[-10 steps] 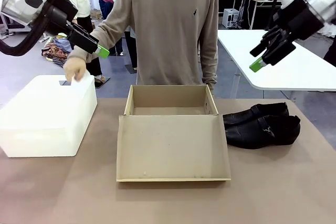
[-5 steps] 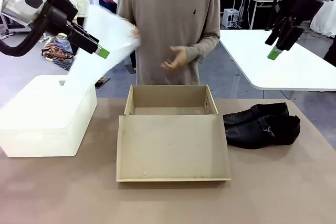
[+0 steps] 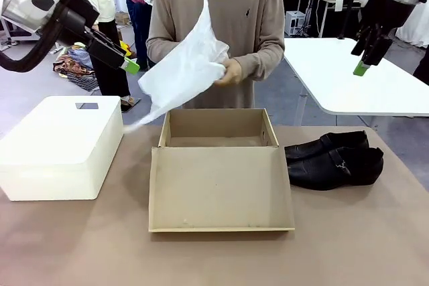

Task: Pack the shoes into the box.
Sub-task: Place one shoe of the Shoes into the Shoes Box.

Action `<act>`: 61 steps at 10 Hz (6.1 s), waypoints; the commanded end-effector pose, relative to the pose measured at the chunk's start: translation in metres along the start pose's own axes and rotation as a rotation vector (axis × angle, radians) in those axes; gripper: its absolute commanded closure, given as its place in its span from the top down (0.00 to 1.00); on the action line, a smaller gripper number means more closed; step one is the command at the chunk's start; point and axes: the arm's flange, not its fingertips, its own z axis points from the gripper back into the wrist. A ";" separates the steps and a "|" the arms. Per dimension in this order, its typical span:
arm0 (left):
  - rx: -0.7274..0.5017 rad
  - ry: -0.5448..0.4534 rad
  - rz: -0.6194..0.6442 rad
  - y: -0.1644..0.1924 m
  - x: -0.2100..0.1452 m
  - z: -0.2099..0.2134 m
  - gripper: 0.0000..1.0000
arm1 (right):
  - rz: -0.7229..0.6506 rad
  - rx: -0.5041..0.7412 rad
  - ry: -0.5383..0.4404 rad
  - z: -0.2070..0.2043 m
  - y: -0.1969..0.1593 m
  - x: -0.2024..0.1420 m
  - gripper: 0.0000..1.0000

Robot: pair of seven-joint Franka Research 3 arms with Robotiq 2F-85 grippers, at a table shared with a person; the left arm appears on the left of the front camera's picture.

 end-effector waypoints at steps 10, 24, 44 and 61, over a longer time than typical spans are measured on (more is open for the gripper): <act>-0.013 -0.015 -0.016 0.001 -0.005 -0.002 1.00 | 0.074 -0.003 0.025 -0.022 -0.027 -0.013 1.00; -0.013 -0.015 -0.016 0.001 -0.005 -0.002 1.00 | 0.068 0.023 0.042 -0.127 -0.058 -0.052 1.00; -0.013 -0.015 -0.016 0.001 -0.005 -0.002 1.00 | 0.159 0.102 0.032 -0.233 -0.061 -0.084 1.00; -0.013 -0.015 -0.016 0.001 -0.005 -0.002 1.00 | 0.153 0.236 0.096 -0.271 -0.061 -0.080 0.00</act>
